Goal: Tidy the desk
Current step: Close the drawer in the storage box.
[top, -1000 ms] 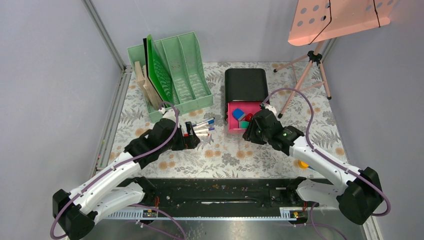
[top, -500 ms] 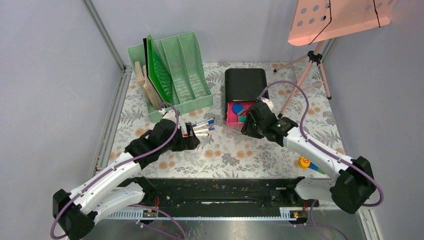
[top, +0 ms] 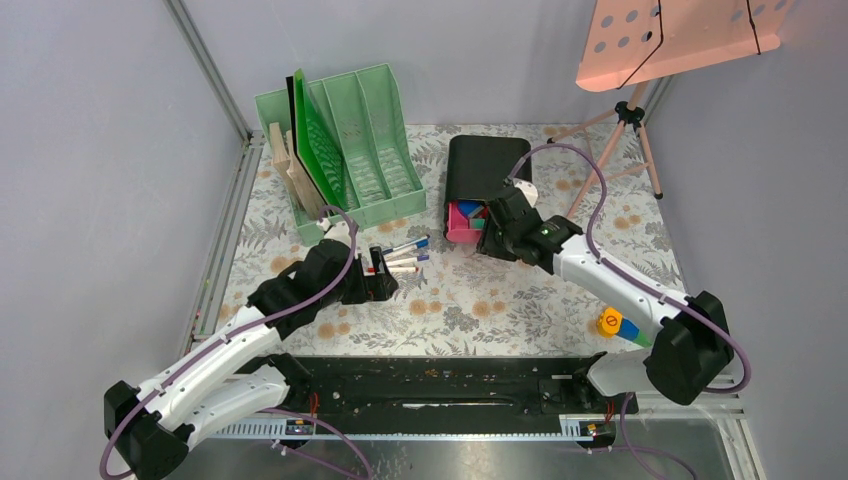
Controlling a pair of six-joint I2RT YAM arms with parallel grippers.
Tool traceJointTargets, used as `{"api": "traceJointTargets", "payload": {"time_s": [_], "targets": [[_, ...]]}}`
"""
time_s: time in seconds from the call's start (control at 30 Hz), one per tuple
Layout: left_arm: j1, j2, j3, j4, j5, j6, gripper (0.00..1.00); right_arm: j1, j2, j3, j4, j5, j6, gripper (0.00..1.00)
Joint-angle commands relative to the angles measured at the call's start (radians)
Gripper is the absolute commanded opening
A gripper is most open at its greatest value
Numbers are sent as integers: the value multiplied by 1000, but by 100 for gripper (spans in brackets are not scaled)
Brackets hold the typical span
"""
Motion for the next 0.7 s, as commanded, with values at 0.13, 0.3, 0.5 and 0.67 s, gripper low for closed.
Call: {"api": "traceJointTargets", "payload": {"time_s": [0.13,0.3,0.5,0.67], "targets": [[2,-15,-10,19,5,21,99,4,66,123,47,47,-14,14],[2,-16,-11,16,5,22,99,2,123,173,48,47,1,14],[3,-22,-12,11,11,20,99,-8,178,227,49,53,6,14],[2,-21,-11,11,14,20,99,-20,220,267,49,50,18,14]]}}
